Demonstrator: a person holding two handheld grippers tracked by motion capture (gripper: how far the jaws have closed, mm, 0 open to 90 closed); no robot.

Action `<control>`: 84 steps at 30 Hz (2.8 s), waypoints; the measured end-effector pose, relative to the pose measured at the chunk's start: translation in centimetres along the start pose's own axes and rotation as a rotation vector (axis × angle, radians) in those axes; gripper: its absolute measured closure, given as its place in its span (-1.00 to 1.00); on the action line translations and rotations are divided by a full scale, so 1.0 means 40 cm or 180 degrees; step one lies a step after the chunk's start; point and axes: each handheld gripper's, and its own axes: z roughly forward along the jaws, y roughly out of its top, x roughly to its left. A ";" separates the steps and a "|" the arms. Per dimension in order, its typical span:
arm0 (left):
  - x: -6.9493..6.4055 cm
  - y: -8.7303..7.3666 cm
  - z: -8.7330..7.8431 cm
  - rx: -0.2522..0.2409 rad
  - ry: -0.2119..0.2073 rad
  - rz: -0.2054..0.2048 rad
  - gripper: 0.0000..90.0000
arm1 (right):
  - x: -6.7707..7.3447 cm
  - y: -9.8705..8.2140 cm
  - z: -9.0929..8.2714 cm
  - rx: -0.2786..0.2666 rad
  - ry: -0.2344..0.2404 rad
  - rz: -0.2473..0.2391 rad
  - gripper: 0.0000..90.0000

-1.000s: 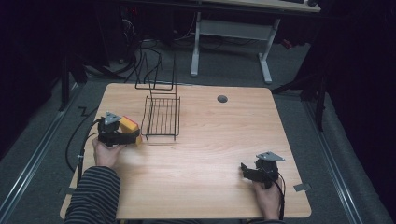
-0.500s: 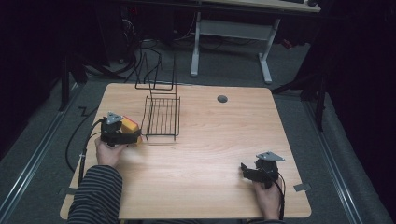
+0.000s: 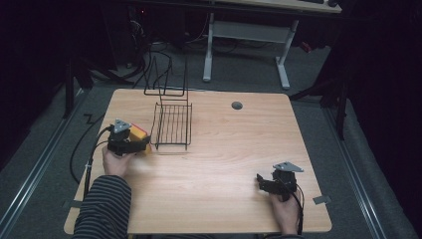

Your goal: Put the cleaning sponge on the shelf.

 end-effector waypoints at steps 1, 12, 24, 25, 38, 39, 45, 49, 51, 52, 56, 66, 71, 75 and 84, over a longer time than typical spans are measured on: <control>0.000 -0.001 0.001 -0.0002 0.0000 0.0011 -0.63 | 0.000 0.000 0.000 0.0000 -0.0002 0.0004 -0.59; -0.002 -0.001 -0.001 -0.0011 -0.0013 0.0037 -0.54 | 0.000 0.000 0.000 0.0000 -0.0001 0.0004 -0.59; -0.003 0.004 -0.015 -0.0050 -0.0015 0.0062 -0.52 | 0.000 0.000 0.000 0.0001 0.0000 0.0005 -0.59; -0.004 0.005 -0.017 -0.0059 -0.0012 0.0066 -0.52 | 0.000 0.000 0.000 0.0000 -0.0002 0.0004 -0.59; -0.017 0.016 -0.061 -0.0075 -0.0042 0.0150 -0.51 | 0.000 0.000 0.000 0.0002 0.0001 0.0008 -0.59; -0.020 0.018 -0.070 -0.0102 -0.0082 0.0132 -0.51 | 0.000 0.000 0.000 0.0001 -0.0001 0.0004 -0.59; -0.026 0.024 -0.091 -0.0118 -0.0166 0.0077 -0.51 | 0.000 0.000 0.000 0.0001 0.0000 0.0004 -0.59; -0.031 0.026 -0.102 -0.0137 -0.0176 0.0098 -0.51 | 0.000 0.000 0.000 0.0001 0.0000 0.0004 -0.59; -0.034 0.029 -0.107 -0.0143 -0.0184 0.0111 -0.51 | 0.000 0.000 0.000 0.0000 0.0000 0.0003 -0.59; -0.036 0.032 -0.109 -0.0119 -0.0190 0.0138 -0.51 | 0.000 0.000 0.000 0.0001 0.0000 0.0004 -0.59; -0.050 0.046 -0.117 -0.0143 -0.0211 0.0186 -0.51 | 0.000 0.000 0.000 0.0001 0.0000 0.0005 -0.59; -0.075 0.076 -0.137 -0.0203 -0.0312 0.0208 -0.50 | 0.000 0.000 0.000 0.0001 0.0000 0.0004 -0.59; -0.091 0.093 -0.139 -0.0240 -0.0371 0.0235 -0.50 | 0.000 0.000 0.000 0.0001 0.0000 0.0004 -0.59; -0.099 0.103 -0.135 -0.0241 -0.0383 0.0270 -0.50 | 0.000 0.000 0.000 0.0002 0.0001 0.0007 -0.59; -0.126 0.132 -0.127 -0.0291 -0.0420 0.0374 -0.50 | 0.000 0.000 0.000 0.0002 0.0002 0.0008 -0.59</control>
